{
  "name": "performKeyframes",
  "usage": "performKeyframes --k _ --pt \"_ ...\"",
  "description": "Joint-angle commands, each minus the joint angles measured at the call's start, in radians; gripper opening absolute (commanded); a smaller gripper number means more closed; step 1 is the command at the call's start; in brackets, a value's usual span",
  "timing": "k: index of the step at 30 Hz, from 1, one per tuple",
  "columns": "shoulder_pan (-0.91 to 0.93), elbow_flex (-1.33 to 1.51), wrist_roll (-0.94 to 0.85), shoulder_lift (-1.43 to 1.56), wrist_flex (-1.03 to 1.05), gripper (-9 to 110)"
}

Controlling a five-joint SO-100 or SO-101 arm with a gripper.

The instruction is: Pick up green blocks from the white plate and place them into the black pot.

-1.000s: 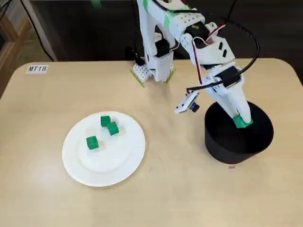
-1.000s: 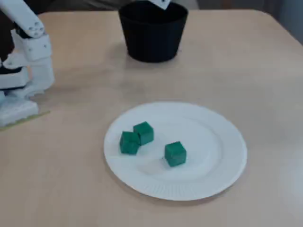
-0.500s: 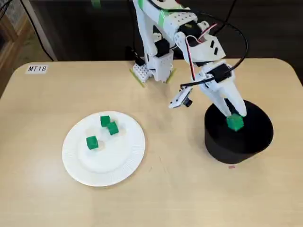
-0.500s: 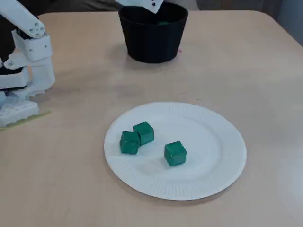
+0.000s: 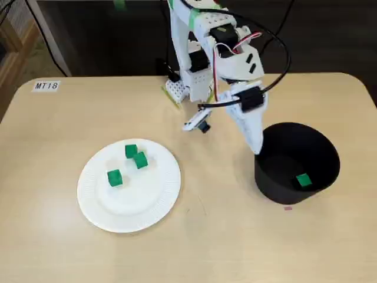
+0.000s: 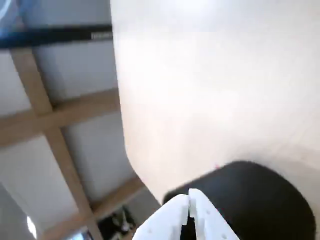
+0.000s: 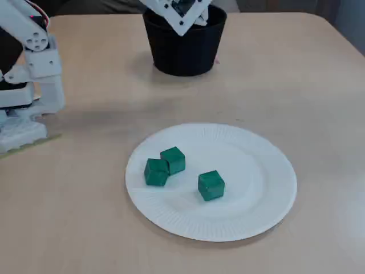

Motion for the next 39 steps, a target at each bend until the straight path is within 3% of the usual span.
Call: performKeyframes --k 1,11,20,29,39 --pt "0.172 -0.124 0.091 -0.067 0.104 -2" --pt "0.571 -0.391 0.451 -0.385 0.407 -2" --pt "0.733 -0.833 0.437 -0.775 0.713 -2" --pt "0.759 -0.845 0.434 -0.859 0.782 -2" --pt "0.778 -0.848 0.364 -0.887 0.718 24"
